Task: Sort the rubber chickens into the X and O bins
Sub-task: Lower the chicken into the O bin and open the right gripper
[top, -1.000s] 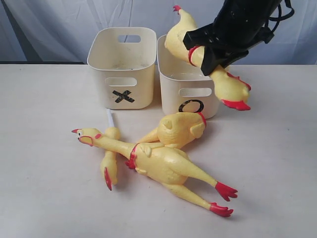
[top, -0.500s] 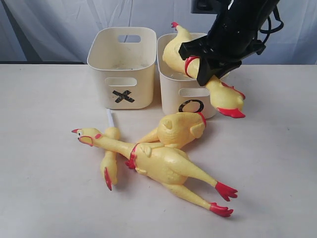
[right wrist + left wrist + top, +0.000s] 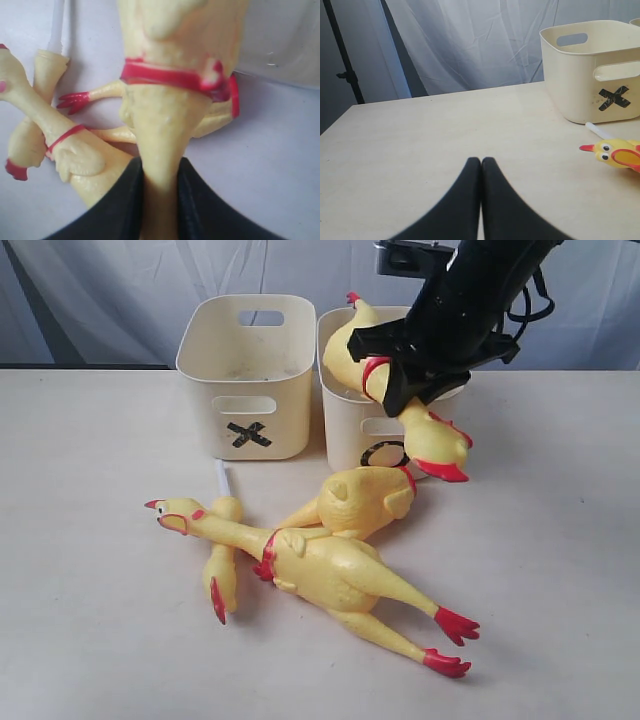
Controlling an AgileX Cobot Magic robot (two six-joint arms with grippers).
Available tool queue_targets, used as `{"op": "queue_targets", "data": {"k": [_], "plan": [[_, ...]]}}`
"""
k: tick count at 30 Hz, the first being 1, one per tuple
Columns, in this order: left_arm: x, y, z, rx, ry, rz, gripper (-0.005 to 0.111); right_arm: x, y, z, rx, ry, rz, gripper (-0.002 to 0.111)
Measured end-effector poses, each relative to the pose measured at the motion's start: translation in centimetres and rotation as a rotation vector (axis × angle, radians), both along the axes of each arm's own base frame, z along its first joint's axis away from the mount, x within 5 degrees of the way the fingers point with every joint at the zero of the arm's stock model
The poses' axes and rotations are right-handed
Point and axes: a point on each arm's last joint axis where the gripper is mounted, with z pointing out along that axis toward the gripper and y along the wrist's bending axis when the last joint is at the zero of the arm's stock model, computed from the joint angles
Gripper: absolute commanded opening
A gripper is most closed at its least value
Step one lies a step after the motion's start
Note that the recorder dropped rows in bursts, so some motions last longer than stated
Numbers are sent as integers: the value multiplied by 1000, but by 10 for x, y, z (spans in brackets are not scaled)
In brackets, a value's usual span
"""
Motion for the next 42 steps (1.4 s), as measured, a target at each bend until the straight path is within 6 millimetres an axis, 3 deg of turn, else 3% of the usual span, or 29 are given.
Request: {"op": "queue_targets", "data": {"k": [25, 32, 42], "plan": [[0, 0, 0, 0, 0, 0, 0, 5, 2, 0, 23, -38, -33, 0], [0, 0, 0, 0, 0, 0, 0, 5, 2, 1, 25, -39, -38, 39], [0, 0, 0, 0, 0, 0, 0, 9, 4, 4, 64, -68, -70, 41]]}}
